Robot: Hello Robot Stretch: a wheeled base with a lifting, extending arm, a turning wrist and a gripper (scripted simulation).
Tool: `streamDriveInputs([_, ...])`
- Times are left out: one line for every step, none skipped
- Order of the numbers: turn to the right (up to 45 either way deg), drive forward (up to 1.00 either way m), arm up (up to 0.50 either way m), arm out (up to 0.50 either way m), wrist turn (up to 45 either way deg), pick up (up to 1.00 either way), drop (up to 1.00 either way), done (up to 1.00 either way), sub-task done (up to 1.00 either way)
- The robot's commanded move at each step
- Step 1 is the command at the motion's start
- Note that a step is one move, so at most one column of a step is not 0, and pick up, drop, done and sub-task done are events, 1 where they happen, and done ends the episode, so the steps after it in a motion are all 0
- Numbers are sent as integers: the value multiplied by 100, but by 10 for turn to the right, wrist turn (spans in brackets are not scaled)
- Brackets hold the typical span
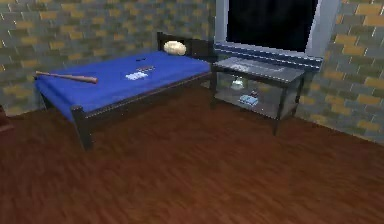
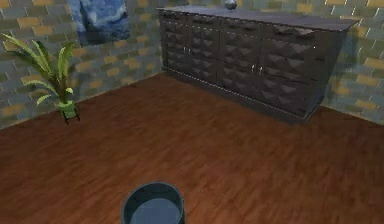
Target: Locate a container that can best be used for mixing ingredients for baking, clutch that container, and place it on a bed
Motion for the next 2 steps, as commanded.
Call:
streamDriveInputs([0,100,0,0,0,0,0,0,0])
streamDriveInputs([0,100,0,0,0,0,0,0,0])
